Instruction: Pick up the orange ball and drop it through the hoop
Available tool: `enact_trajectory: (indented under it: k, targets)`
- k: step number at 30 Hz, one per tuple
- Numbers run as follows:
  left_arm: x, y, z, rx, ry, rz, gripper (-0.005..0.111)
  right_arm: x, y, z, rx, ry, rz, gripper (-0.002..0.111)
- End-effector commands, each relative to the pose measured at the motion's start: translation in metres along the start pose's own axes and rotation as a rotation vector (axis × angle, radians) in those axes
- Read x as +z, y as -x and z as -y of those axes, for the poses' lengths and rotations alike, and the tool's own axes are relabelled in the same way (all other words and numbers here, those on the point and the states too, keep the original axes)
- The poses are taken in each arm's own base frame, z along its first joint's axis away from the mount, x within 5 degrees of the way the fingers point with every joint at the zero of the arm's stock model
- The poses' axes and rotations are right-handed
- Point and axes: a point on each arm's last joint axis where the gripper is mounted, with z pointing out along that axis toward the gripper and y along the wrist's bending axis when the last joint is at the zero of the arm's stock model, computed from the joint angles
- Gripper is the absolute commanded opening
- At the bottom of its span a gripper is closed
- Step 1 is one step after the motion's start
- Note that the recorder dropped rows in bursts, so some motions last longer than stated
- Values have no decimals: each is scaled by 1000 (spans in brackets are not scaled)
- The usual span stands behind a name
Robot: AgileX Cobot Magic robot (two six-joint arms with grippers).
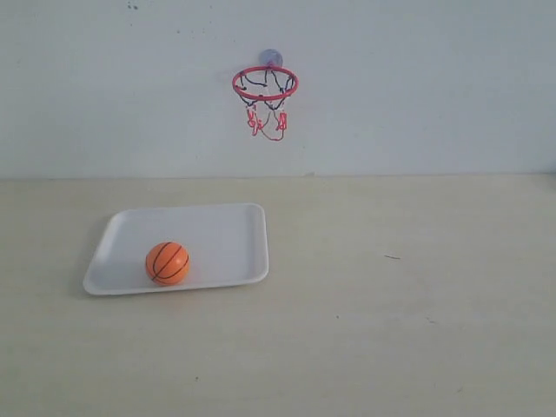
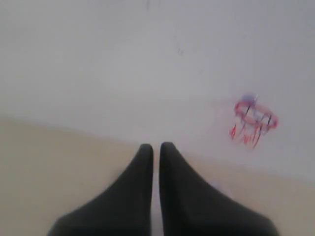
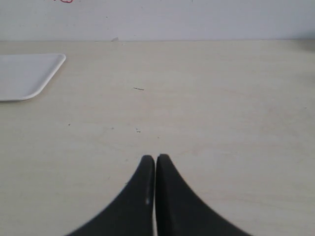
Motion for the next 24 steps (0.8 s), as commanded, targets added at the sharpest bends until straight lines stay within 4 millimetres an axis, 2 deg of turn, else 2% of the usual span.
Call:
enact_trajectory:
  k: [1, 3, 7, 11, 19, 21, 24]
  targets:
    - [43, 5, 2, -18, 134, -450, 4, 0, 1, 0, -2, 1, 11, 0]
    - [64, 7, 3, -17, 166, -557, 4, 0, 1, 0, -2, 1, 11, 0]
    - [99, 6, 3, -16, 182, -629, 4, 0, 1, 0, -2, 1, 11, 0]
    - [134, -1, 7, 179, 65, -728, 4, 0, 1, 0, -2, 1, 11, 0]
    - [222, -17, 6, 269, 13, -973, 4, 0, 1, 0, -2, 1, 12, 0]
    - [243, -22, 8, 350, -44, -1025, 7, 0, 1, 0, -2, 1, 12, 0]
    - [268, -31, 13, 428, -106, -1100, 22, 0, 1, 0, -2, 1, 12, 0]
